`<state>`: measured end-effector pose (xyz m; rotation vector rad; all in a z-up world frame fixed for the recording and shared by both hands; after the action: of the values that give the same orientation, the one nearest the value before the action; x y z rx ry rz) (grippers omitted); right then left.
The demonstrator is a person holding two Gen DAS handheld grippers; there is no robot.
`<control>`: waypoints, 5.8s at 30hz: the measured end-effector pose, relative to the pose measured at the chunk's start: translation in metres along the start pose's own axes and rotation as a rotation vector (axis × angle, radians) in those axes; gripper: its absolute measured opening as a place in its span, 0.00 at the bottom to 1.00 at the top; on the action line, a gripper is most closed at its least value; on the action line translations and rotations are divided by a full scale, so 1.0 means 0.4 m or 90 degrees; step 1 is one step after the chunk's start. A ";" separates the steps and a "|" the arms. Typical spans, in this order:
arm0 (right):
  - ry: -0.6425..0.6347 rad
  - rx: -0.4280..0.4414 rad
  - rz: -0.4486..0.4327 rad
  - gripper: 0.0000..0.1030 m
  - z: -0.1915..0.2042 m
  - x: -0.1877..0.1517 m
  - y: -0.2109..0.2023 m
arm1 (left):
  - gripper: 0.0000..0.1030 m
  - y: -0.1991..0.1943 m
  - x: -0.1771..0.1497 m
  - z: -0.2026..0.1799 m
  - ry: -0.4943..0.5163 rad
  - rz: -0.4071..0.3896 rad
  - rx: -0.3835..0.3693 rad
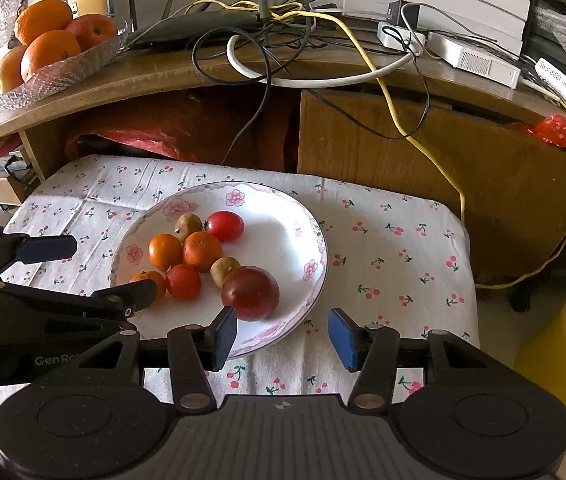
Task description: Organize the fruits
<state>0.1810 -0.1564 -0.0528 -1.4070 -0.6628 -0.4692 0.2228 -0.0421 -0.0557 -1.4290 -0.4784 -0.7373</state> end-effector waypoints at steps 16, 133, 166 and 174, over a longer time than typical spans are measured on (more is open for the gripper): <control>0.016 0.002 -0.011 0.47 0.003 0.000 -0.027 | 0.96 -0.022 -0.009 0.013 -0.031 0.021 0.017; 0.054 0.025 -0.035 0.48 0.199 -0.323 -0.350 | 0.96 -0.445 -0.303 0.012 0.013 -0.028 0.064; 0.064 0.011 -0.024 0.51 0.194 -0.344 -0.350 | 0.96 -0.443 -0.318 0.004 0.025 -0.024 0.060; 0.062 0.013 -0.020 0.51 0.197 -0.345 -0.346 | 0.96 -0.440 -0.318 0.004 0.024 -0.022 0.061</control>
<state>-0.0237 -0.1070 -0.0402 -1.3479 -0.6092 -0.5507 0.0101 -0.0163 -0.0196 -1.3185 -0.5032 -0.7587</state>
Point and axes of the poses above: each gripper's, at about its wrist camera, not at the fingertips, and y roughly the way its jaws point, z to its left, x to its top, the point moved 6 cm from there along y, roughly the way its jaws point, and after that the axes turned 6 degrees about x, right-handed, at the moved point
